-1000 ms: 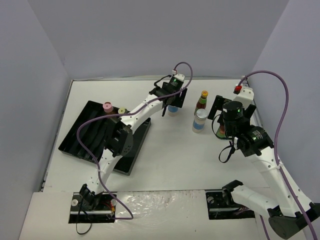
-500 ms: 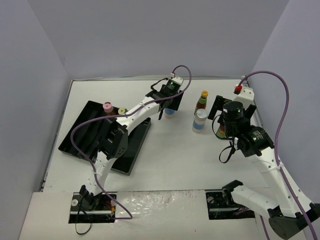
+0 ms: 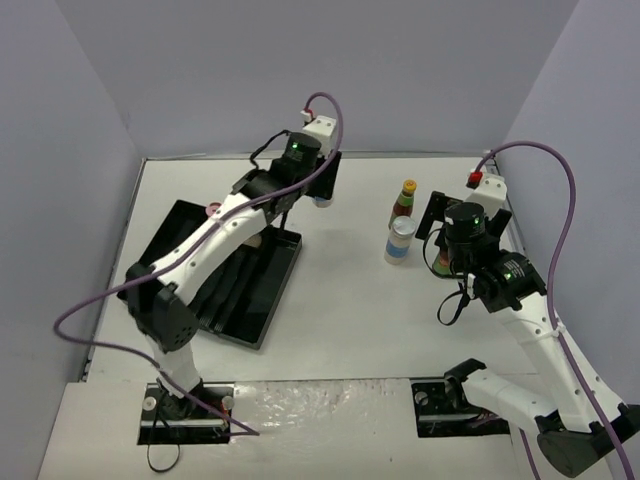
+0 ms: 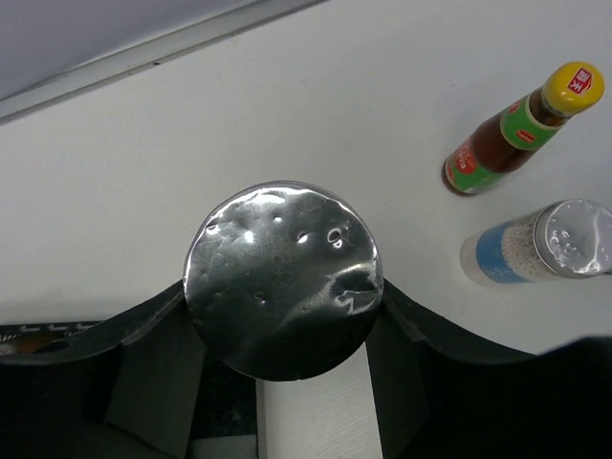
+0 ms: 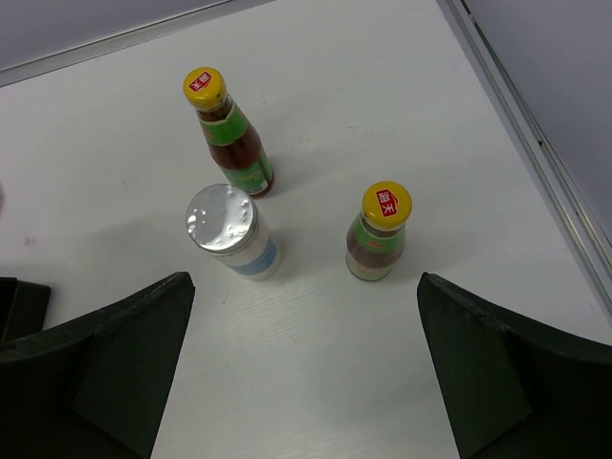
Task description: Organize the condiment bottles
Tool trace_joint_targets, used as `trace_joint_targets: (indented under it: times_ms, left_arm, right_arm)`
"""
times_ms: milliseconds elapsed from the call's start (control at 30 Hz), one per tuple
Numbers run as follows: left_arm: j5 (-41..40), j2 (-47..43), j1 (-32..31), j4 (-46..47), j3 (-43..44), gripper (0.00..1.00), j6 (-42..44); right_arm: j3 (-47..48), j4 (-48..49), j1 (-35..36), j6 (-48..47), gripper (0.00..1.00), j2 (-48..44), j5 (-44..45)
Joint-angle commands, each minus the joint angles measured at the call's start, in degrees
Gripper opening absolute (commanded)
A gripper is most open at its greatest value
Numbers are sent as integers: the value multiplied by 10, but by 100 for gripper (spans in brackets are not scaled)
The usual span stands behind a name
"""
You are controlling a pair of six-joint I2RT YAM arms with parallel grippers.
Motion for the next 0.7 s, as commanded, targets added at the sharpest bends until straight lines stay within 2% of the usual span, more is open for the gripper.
trace_joint_targets:
  times_ms: [0, 267, 467, 667]
  left_arm:
    - [-55, -137, 49, 24, -41, 0, -14]
    - [-127, -302, 208, 3, -185, 0, -55]
    - [-102, -330, 311, 17, -244, 0, -67]
    - [-82, -304, 389, 50, -282, 0, -90]
  right_arm:
    - [-9, 30, -2, 5, 100, -3, 20]
    - [-18, 43, -1, 5, 100, -2, 7]
    - [-24, 56, -1, 4, 100, 3, -3]
    - [-27, 60, -1, 2, 100, -1, -9]
